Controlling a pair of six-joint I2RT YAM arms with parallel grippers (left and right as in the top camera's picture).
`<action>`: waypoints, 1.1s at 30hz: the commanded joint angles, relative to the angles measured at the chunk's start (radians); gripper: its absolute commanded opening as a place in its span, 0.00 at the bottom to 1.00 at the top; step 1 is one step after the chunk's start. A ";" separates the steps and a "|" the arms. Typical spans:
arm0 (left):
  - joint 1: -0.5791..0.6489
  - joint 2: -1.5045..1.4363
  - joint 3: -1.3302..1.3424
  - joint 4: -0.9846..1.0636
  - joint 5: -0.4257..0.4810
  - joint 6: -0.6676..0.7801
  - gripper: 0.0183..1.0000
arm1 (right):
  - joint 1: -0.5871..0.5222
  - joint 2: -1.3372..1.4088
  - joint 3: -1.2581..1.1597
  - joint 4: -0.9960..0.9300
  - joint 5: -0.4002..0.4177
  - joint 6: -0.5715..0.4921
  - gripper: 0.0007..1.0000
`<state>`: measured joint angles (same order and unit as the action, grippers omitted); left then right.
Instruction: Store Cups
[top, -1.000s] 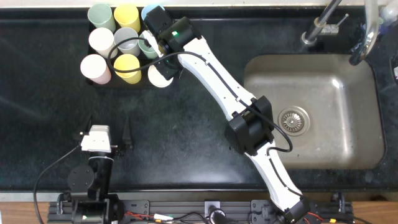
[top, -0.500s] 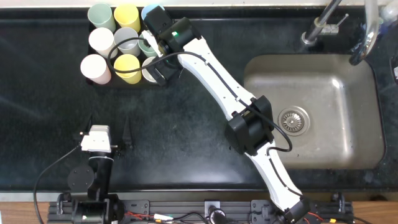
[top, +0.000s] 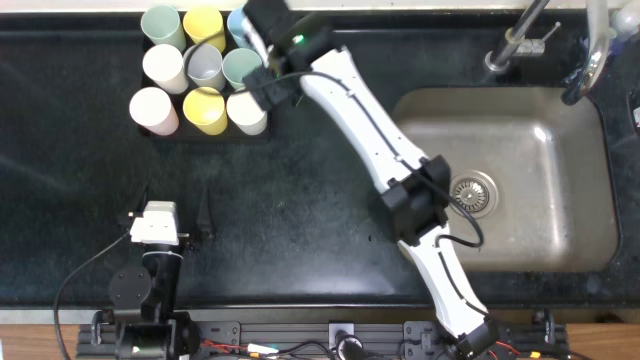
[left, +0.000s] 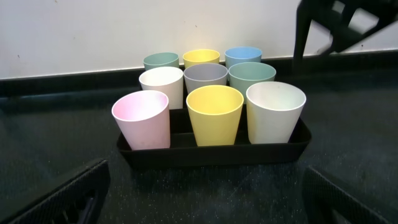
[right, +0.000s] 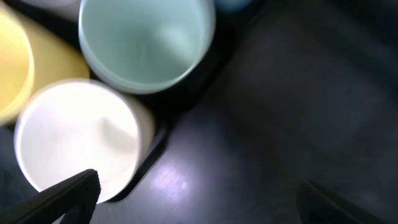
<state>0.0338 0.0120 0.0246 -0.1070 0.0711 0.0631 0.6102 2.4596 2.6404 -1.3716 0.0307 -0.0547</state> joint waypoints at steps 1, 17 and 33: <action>0.004 -0.009 0.000 -0.007 -0.002 0.019 1.00 | -0.044 -0.150 0.116 -0.014 0.036 0.060 1.00; 0.004 -0.009 0.000 -0.007 -0.002 0.019 1.00 | -0.440 -0.774 -0.646 -0.101 0.434 0.611 1.00; 0.004 -0.009 0.000 -0.007 -0.002 0.019 1.00 | -0.590 -1.780 -2.076 1.218 0.073 -0.095 1.00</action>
<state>0.0338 0.0109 0.0246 -0.1070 0.0708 0.0631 0.0196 0.7628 0.7090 -0.2176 0.2214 0.1860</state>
